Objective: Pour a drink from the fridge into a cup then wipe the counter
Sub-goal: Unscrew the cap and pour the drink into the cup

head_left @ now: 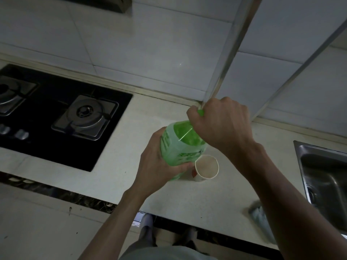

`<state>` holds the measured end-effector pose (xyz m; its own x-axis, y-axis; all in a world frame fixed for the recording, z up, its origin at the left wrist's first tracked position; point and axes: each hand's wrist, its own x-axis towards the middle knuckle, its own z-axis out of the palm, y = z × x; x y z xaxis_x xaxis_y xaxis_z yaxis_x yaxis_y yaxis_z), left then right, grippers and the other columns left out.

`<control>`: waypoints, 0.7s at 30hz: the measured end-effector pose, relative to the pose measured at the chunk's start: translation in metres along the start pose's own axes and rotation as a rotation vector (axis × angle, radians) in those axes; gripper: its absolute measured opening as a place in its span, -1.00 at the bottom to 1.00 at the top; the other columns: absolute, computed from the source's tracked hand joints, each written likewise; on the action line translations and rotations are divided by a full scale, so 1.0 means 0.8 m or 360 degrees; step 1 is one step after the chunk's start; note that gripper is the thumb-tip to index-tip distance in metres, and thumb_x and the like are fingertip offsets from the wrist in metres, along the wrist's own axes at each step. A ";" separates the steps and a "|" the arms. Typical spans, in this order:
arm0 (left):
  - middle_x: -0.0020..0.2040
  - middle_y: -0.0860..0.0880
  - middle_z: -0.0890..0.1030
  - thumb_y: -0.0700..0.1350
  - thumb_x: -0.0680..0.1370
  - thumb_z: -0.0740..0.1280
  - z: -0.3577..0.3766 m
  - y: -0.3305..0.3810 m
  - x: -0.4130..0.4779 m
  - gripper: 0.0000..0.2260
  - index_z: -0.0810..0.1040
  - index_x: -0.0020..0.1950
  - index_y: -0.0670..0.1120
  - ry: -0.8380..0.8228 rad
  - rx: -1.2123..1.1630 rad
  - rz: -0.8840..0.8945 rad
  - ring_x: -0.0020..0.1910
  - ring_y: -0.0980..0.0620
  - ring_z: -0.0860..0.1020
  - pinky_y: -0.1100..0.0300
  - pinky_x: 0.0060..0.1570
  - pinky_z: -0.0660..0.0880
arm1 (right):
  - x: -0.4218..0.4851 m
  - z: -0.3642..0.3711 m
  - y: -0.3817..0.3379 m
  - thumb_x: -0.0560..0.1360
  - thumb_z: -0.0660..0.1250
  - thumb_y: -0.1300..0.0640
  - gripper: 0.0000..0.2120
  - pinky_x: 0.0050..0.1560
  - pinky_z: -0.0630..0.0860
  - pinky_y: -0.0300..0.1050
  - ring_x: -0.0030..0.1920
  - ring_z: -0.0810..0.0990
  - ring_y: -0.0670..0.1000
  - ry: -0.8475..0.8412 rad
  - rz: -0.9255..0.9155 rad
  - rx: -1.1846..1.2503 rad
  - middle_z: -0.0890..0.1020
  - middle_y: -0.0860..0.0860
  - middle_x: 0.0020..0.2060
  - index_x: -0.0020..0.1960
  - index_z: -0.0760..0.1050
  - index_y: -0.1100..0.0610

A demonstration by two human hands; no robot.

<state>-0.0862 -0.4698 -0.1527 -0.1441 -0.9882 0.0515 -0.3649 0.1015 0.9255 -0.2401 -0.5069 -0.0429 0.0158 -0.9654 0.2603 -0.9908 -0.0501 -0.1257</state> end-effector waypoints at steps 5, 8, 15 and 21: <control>0.10 0.29 0.45 0.15 0.17 0.62 -0.003 0.001 -0.005 -0.17 0.25 0.31 0.28 -0.0029 0.0312 0.0056 0.03 0.36 0.47 0.42 -0.06 0.41 | -0.010 0.015 0.020 0.59 0.08 -0.13 -0.45 -0.40 0.18 -0.21 -0.55 0.21 -0.01 -0.0092 0.0053 -0.0079 0.24 -0.01 -0.57 -0.49 0.18 0.14; 0.08 0.27 0.41 0.16 0.19 0.61 -0.007 0.005 -0.007 -0.18 0.23 0.32 0.27 -0.0105 0.0490 0.0136 0.05 0.24 0.47 0.30 -0.03 0.44 | -0.012 0.017 0.025 0.59 0.05 -0.08 -0.49 -0.40 0.15 -0.22 -0.52 0.24 -0.02 -0.0193 0.0071 -0.0130 0.27 0.00 -0.54 -0.47 0.20 0.14; 0.00 0.33 0.49 0.16 0.19 0.60 -0.037 0.022 0.001 -0.31 0.30 0.19 0.39 -0.0480 0.0436 0.0048 -0.02 0.35 0.52 0.42 -0.12 0.43 | -0.022 0.031 0.029 0.51 0.07 0.04 -0.57 -0.43 0.12 -0.22 -0.55 0.12 -0.02 -0.0117 0.0049 0.0050 0.15 -0.01 -0.58 -0.49 0.10 0.11; 0.08 0.23 0.52 0.15 0.19 0.62 -0.060 0.019 0.017 -0.21 0.32 0.32 0.14 -0.0634 0.0570 0.0108 0.03 0.21 0.52 0.36 -0.09 0.45 | -0.031 0.050 0.025 0.42 0.01 0.02 -0.58 -0.46 0.05 -0.27 -0.62 0.06 -0.04 0.0079 0.0108 0.0318 0.10 -0.07 -0.66 -0.57 0.05 0.10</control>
<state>-0.0495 -0.4876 -0.1201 -0.4908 -0.8650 -0.1040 -0.6235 0.2654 0.7354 -0.2552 -0.4940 -0.0900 -0.0613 -0.9547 0.2911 -0.9430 -0.0402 -0.3303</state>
